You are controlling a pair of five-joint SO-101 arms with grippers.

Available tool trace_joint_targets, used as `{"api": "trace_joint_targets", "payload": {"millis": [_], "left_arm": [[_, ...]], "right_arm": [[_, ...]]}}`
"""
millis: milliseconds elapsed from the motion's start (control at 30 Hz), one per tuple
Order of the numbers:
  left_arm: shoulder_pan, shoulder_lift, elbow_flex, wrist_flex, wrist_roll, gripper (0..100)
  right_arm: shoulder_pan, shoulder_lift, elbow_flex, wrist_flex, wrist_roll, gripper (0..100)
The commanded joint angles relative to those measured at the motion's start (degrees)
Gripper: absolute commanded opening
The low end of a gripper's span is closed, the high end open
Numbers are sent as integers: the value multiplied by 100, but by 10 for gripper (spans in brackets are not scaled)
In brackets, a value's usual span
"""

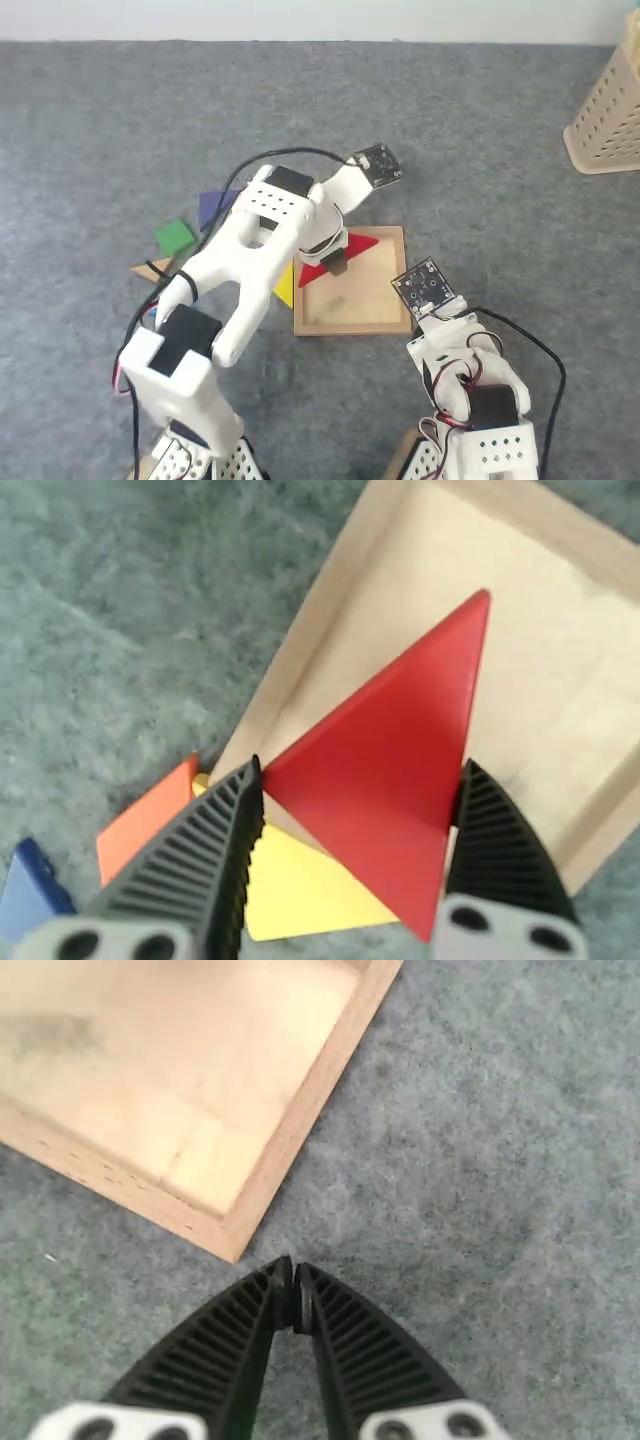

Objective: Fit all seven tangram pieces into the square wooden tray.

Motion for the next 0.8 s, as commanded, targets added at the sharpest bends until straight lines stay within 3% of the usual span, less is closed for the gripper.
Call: {"api": "trace_joint_targets", "payload": {"millis": [0, 133, 500, 767], "left_arm": [[334, -114, 374, -105, -598, 215], [721, -114, 822, -229, -800, 215], [791, -123, 848, -237, -967, 220], [791, -123, 840, -264, -1011, 310]], "right_arm": [[-13, -127, 88, 40, 62, 8], [-13, -127, 88, 40, 62, 8], [-13, -127, 88, 40, 62, 8], [-13, -127, 88, 40, 62, 8]]}}
